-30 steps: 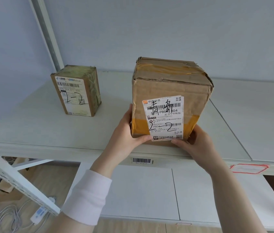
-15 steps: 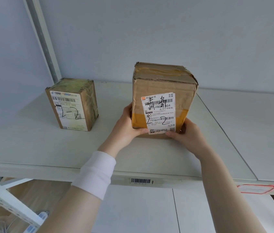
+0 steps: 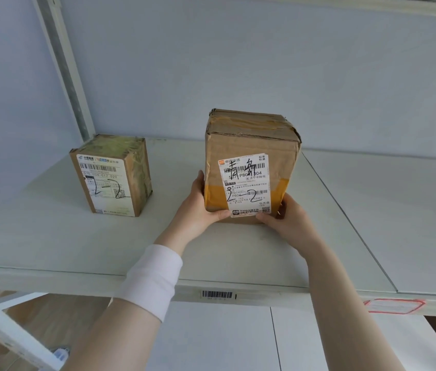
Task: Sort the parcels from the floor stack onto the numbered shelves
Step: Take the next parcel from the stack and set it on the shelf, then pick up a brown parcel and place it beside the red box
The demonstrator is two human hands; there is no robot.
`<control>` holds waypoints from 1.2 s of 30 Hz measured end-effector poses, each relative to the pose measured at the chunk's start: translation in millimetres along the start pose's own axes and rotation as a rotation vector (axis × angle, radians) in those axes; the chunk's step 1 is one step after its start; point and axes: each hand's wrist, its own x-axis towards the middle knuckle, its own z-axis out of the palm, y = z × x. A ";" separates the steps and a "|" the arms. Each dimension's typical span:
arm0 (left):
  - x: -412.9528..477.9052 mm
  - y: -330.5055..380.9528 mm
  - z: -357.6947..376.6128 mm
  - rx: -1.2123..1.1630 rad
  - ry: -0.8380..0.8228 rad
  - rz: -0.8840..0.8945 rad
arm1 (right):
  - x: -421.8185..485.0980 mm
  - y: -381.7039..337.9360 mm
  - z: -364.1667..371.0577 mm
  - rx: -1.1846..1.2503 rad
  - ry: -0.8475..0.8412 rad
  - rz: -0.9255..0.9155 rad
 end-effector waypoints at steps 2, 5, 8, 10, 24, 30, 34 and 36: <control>-8.1 0.5 0.3 -0.012 0.017 0.012 | -4.0 4.1 -1.0 0.018 0.022 0.000; -29.1 -1.1 -2.4 -0.010 0.103 0.036 | -20.6 7.4 -3.5 0.036 0.058 0.030; -58.5 -4.6 -5.5 -0.067 0.229 0.090 | -46.9 9.8 -6.9 -0.006 0.109 -0.048; -86.4 -2.4 -5.0 -0.077 0.303 0.152 | -67.6 9.9 -11.3 -0.038 0.150 -0.147; -281.2 -46.1 44.2 0.156 0.377 0.045 | -244.1 52.6 39.6 -0.190 -0.015 -0.436; -372.8 -86.3 72.5 0.304 0.259 -0.192 | -321.3 97.8 81.1 -0.346 -0.316 -0.219; -448.3 -97.6 91.4 0.397 0.140 -0.408 | -378.9 117.5 91.9 -0.489 -0.566 -0.176; -480.7 -102.4 100.0 0.422 0.103 -0.510 | -404.0 124.6 96.1 -0.581 -0.699 -0.162</control>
